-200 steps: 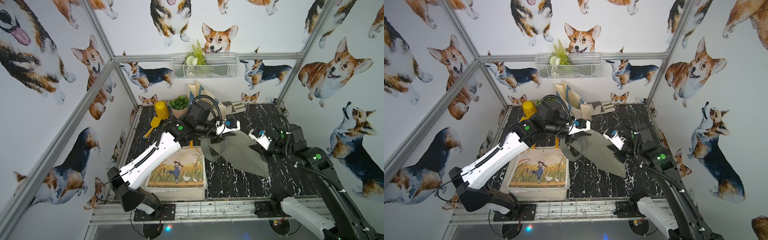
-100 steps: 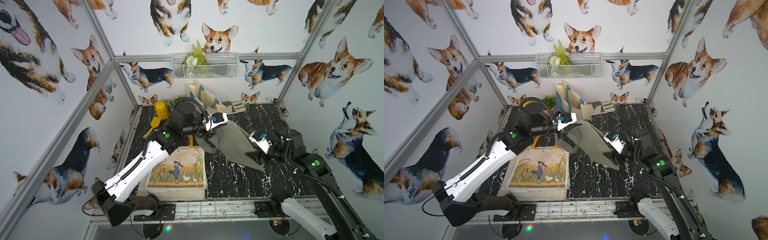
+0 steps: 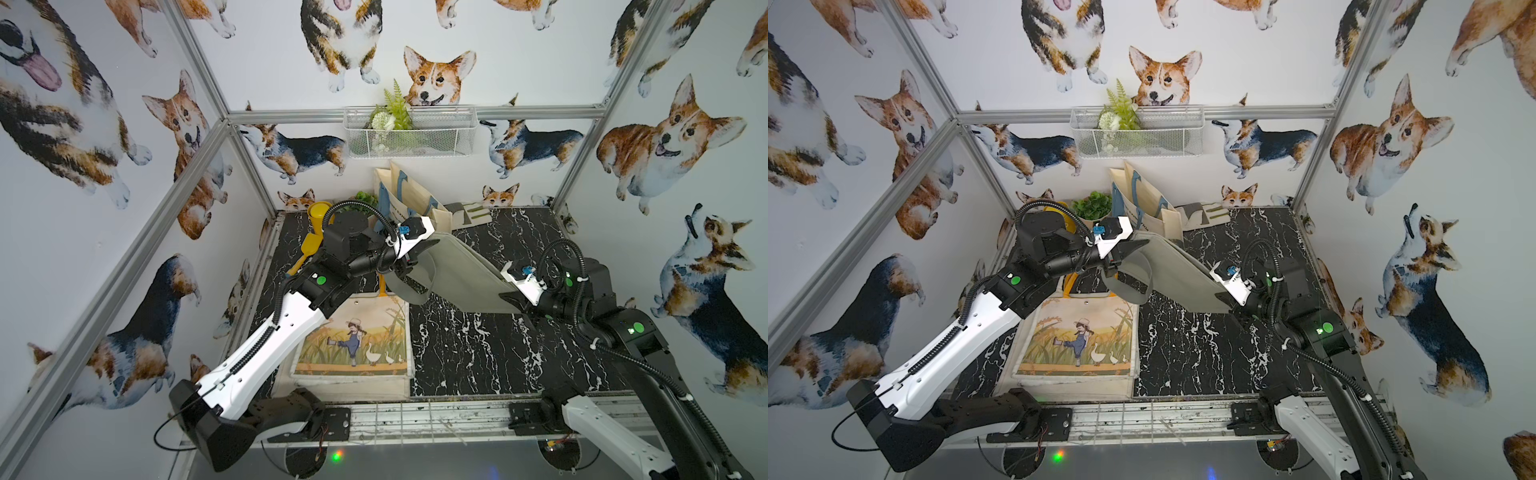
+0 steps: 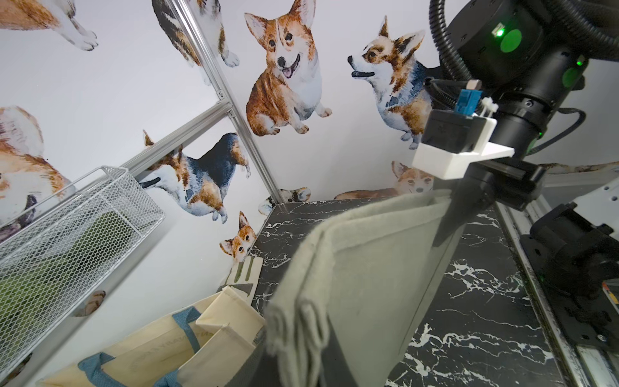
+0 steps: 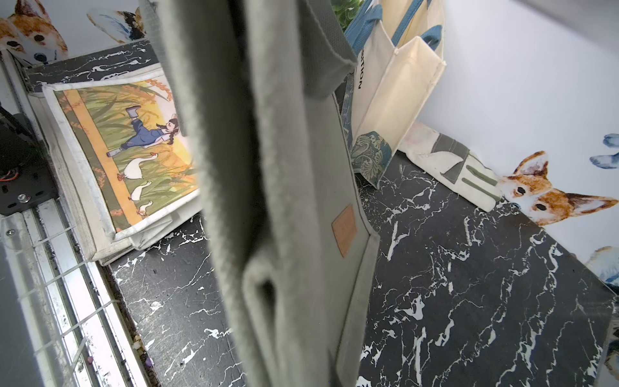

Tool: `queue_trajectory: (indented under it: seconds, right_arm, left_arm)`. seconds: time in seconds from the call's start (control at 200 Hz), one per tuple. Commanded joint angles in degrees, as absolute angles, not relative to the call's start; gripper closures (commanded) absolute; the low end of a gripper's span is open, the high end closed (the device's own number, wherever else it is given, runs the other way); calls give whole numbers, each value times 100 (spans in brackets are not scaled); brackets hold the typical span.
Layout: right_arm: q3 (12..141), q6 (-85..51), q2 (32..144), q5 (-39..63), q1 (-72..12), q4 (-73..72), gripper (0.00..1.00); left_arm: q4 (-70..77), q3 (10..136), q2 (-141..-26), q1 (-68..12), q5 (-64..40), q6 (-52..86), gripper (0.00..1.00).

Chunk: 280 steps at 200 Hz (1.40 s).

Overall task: Put away the canvas bag
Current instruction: Press the canvas bag.

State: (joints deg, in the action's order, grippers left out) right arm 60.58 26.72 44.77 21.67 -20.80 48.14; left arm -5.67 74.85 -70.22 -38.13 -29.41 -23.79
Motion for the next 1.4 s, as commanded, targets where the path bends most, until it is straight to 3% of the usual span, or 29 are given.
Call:
queue_trajectory:
  seconds: [0.0, 0.045, 0.08, 0.125, 0.145, 0.215, 0.425, 0.676, 1.151, 1.221, 1.396]
  right_arm:
    - [6279, 2987, 4460, 2198, -2075, 4853, 100]
    - [6410, 3113, 4515, 2184, -2075, 5017, 100]
    - [6544, 3198, 4586, 2138, -2066, 5194, 100]
    - [6725, 3309, 4732, 2068, -2046, 5500, 100]
    - [6832, 3365, 4816, 2030, -2032, 5673, 100]
    - [7195, 3537, 5156, 1847, -2004, 6322, 100]
    - [7568, 3709, 5563, 1459, -1999, 7004, 100]
    - [7772, 3700, 5737, 1556, -2004, 7083, 100]
    - [7604, 3683, 5582, 1304, -2008, 7126, 100]
    - [7595, 3675, 5564, 1275, -2013, 7102, 100]
    - [7592, 3465, 5446, 1507, -2006, 6821, 100]
  left_arm:
    - [-253, 7340, -6962, -3736, -2401, -2436, 100]
    - [-318, 7265, -6926, -3689, -2384, -2455, 97]
    - [-362, 7201, -6888, -3672, -2443, -2550, 78]
    - [-513, 7151, -6827, -3675, -2483, -2822, 45]
    - [-620, 7158, -6799, -3695, -2502, -2954, 36]
    - [-942, 7174, -6671, -3750, -2394, -3314, 26]
    - [-2155, 7555, -6371, -3989, -2079, -4357, 21]
    - [-3575, 8746, -7232, -5303, -1552, -5072, 19]
    - [-3470, 10080, -9122, -5713, -1527, -4838, 13]
    - [-3706, 10277, -9310, -5715, -1588, -4812, 16]
    - [-3776, 10199, -9438, -5704, -1688, -4829, 40]
